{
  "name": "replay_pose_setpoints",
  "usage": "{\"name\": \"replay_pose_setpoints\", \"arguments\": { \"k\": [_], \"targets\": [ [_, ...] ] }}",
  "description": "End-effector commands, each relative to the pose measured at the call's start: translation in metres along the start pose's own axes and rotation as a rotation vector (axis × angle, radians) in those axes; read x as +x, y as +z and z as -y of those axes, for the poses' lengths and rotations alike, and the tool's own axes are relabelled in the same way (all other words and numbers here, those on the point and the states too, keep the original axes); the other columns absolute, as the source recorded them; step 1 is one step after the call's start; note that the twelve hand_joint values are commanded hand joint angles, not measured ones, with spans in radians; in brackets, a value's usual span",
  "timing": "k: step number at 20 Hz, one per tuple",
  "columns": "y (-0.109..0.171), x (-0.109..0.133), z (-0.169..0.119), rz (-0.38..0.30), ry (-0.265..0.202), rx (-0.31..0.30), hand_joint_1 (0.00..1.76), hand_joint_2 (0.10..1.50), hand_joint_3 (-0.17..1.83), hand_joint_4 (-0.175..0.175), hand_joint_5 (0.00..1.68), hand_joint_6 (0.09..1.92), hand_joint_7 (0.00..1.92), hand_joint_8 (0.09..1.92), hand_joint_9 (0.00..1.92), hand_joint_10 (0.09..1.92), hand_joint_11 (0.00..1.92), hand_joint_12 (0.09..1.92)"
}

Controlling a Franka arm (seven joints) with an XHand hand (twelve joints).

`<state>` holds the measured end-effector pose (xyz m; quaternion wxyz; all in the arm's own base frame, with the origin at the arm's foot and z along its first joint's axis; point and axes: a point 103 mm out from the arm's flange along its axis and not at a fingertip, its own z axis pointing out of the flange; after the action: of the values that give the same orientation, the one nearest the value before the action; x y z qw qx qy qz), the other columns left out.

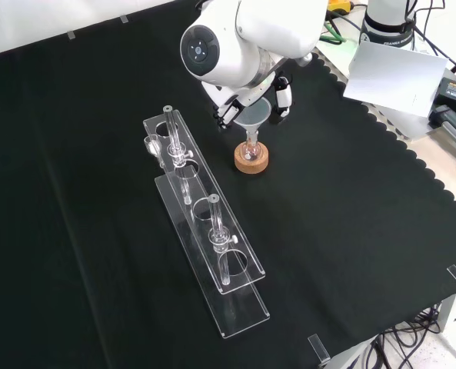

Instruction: Place the funnel on the round-bottom flask.

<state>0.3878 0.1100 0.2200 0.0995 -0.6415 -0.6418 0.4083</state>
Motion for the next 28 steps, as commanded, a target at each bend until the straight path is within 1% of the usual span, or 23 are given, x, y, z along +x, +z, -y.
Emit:
{"name": "replay_pose_setpoints", "arguments": {
  "k": [1, 8, 9, 11, 14, 18, 28],
  "targets": [
    [-0.0006, 0.0012, -0.0013, 0.001, -0.001, -0.002, 0.7, 0.63, 0.72, -0.043, 0.39, 0.15, 0.23, 0.72, 0.57, 0.65, 0.5, 1.33],
    [-0.0005, 0.0025, -0.0022, 0.004, 0.002, -0.004, 0.7, 0.63, 0.71, -0.044, 0.39, 0.13, 0.23, 0.72, 0.56, 0.65, 0.49, 1.33],
    [-0.0058, 0.0, 0.0025, 0.001, 0.0, 0.0, 0.69, 0.63, 0.71, -0.044, 0.39, 0.13, 0.23, 0.72, 0.56, 0.65, 0.49, 1.33],
    [-0.0068, -0.0006, 0.0013, -0.014, -0.026, -0.003, 0.69, 0.63, 0.71, -0.043, 0.39, 0.13, 0.22, 0.72, 0.55, 0.65, 0.49, 1.33],
    [-0.0007, -0.0038, -0.0034, -0.023, -0.036, -0.018, 0.69, 0.63, 0.71, -0.042, 0.39, 0.12, 0.21, 0.71, 0.53, 0.64, 0.49, 1.33],
    [-0.0005, -0.0045, -0.0013, -0.002, -0.026, -0.022, 0.69, 0.63, 0.7, -0.041, 0.39, 0.11, 0.2, 0.71, 0.52, 0.65, 0.48, 1.34],
    [0.0008, -0.0023, -0.0031, 0.007, -0.031, -0.026, 0.69, 0.64, 0.7, -0.041, 0.4, 0.09, 0.19, 0.72, 0.5, 0.67, 0.47, 1.34]
  ]
}}
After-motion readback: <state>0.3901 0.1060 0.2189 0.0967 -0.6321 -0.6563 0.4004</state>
